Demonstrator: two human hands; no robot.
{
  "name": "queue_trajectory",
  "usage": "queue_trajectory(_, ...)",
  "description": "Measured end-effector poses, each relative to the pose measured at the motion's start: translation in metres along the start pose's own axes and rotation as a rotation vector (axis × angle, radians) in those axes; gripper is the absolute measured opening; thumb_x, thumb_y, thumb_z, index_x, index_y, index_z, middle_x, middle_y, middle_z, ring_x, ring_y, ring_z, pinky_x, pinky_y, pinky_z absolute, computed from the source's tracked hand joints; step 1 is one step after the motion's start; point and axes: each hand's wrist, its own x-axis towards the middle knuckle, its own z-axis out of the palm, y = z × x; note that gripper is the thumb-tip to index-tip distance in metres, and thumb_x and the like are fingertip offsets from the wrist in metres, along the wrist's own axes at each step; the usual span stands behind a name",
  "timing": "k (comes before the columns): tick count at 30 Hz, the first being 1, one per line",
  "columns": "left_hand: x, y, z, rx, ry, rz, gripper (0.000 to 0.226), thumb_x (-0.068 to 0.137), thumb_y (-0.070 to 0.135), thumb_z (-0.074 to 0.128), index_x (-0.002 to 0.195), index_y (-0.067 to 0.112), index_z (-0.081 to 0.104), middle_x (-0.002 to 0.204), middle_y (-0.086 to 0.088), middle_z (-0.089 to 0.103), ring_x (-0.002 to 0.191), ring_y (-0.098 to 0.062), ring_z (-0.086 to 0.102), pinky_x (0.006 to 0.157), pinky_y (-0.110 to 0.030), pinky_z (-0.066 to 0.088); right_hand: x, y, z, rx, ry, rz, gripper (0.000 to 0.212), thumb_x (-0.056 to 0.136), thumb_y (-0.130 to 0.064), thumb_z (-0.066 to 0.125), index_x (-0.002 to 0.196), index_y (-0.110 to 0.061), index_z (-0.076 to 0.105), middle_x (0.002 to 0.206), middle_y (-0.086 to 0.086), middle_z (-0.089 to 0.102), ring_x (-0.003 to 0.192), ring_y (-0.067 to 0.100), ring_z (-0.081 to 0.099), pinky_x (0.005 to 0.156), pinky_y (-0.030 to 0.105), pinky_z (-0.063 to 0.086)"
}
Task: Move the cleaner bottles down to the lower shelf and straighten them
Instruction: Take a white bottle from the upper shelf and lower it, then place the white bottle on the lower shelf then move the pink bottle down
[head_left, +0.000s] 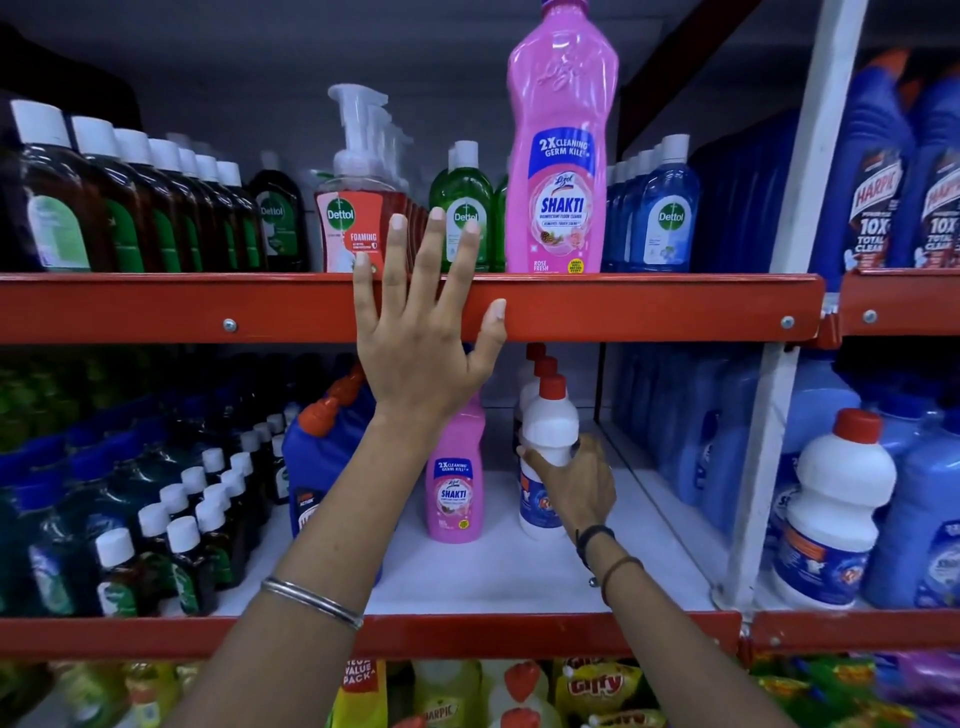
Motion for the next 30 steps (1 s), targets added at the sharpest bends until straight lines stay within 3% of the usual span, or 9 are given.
queue_trajectory(6, 0.0, 0.001, -0.002, -0.004, -0.024, 0.0, 0.057, 0.095, 0.053, 0.031, 0.146, 0.027, 0.033, 0.152, -0.003, 0.038, 0.143, -0.027, 0.028, 0.116, -0.049, 0.017, -0.012, -0.004, -0.015, -0.063, 0.056, 0.003, 0.073, 0.065, -0.067, 0.066, 0.112, -0.013, 0.056, 0.12, 0.008, 0.056, 0.109, 0.031, 0.057, 0.071, 0.033, 0.041)
queue_trajectory(9, 0.0, 0.002, -0.004, -0.012, -0.051, -0.003, 0.056, 0.096, 0.052, 0.03, 0.146, 0.027, 0.034, 0.151, -0.003, 0.04, 0.143, -0.027, 0.028, 0.116, -0.05, 0.017, -0.024, -0.006, -0.051, 0.184, 0.243, -0.065, 0.064, 0.064, -0.07, 0.061, 0.104, -0.02, 0.06, 0.112, -0.002, 0.057, 0.102, 0.019, 0.059, 0.067, 0.026, 0.045)
queue_trajectory(12, 0.001, 0.003, -0.007, -0.033, -0.073, -0.012, 0.055, 0.096, 0.051, 0.031, 0.144, 0.026, 0.037, 0.146, -0.004, 0.046, 0.143, -0.027, 0.028, 0.117, -0.05, 0.015, -0.035, 0.002, -0.102, 0.386, 0.438, -0.253, 0.037, 0.076, -0.053, 0.063, 0.094, -0.021, 0.058, 0.097, -0.008, 0.059, 0.093, 0.016, 0.058, 0.078, 0.032, 0.052)
queue_trajectory(15, 0.0, 0.005, -0.01, -0.072, -0.079, -0.036, 0.05, 0.096, 0.049, 0.033, 0.134, 0.02, 0.05, 0.139, -0.005, 0.053, 0.142, -0.027, 0.03, 0.117, -0.049, 0.014, -0.032, 0.021, -0.151, 0.124, 0.646, -0.474, 0.027, 0.085, -0.032, 0.064, 0.094, -0.007, 0.06, 0.096, 0.011, 0.063, 0.091, 0.035, 0.057, 0.091, 0.027, 0.04)
queue_trajectory(18, 0.0, 0.009, -0.014, -0.126, -0.079, -0.076, 0.043, 0.096, 0.045, 0.04, 0.121, 0.015, 0.058, 0.131, -0.004, 0.058, 0.142, -0.026, 0.031, 0.118, -0.051, 0.013, -0.018, 0.048, -0.185, -0.045, 0.746, -0.435, 0.033, 0.08, -0.017, 0.064, 0.107, 0.0, 0.056, 0.109, 0.025, 0.058, 0.104, 0.038, 0.049, 0.098, 0.034, 0.033)
queue_trajectory(21, 0.0, 0.012, -0.017, -0.165, -0.087, -0.107, 0.039, 0.095, 0.042, 0.043, 0.116, 0.012, 0.059, 0.126, -0.004, 0.061, 0.141, -0.025, 0.031, 0.118, -0.05, 0.009, -0.003, 0.072, -0.205, -0.001, 0.647, -0.2, 0.063, 0.072, -0.021, 0.061, 0.129, -0.003, 0.04, 0.133, 0.024, 0.042, 0.123, 0.039, 0.038, 0.103, 0.048, 0.03)
queue_trajectory(24, 0.002, 0.013, -0.019, -0.166, -0.097, -0.119, 0.039, 0.096, 0.042, 0.042, 0.114, 0.012, 0.059, 0.125, -0.005, 0.061, 0.141, -0.024, 0.031, 0.118, -0.049, 0.007, 0.006, 0.085, -0.214, 0.017, 0.442, -0.005, 0.084, 0.071, -0.024, 0.069, 0.142, -0.011, 0.025, 0.143, 0.018, 0.038, 0.128, 0.04, 0.04, 0.099, 0.058, 0.041)
queue_trajectory(27, 0.001, 0.012, -0.02, -0.157, -0.111, -0.112, 0.041, 0.096, 0.043, 0.04, 0.116, 0.012, 0.058, 0.128, -0.004, 0.06, 0.142, -0.024, 0.03, 0.118, -0.049, 0.008, 0.011, 0.085, -0.221, -0.036, 0.338, 0.057, 0.089, 0.071, -0.027, 0.073, 0.143, -0.013, 0.023, 0.137, 0.019, 0.048, 0.119, 0.043, 0.05, 0.092, 0.057, 0.047)
queue_trajectory(30, 0.0, 0.009, -0.02, -0.134, -0.13, -0.083, 0.045, 0.097, 0.045, 0.036, 0.124, 0.013, 0.055, 0.137, -0.004, 0.054, 0.144, -0.024, 0.027, 0.119, -0.051, 0.009, 0.013, 0.084, -0.23, -0.103, 0.323, 0.031, 0.076, 0.07, -0.028, 0.077, 0.132, -0.009, 0.037, 0.126, 0.021, 0.056, 0.11, 0.043, 0.055, 0.08, 0.048, 0.047)
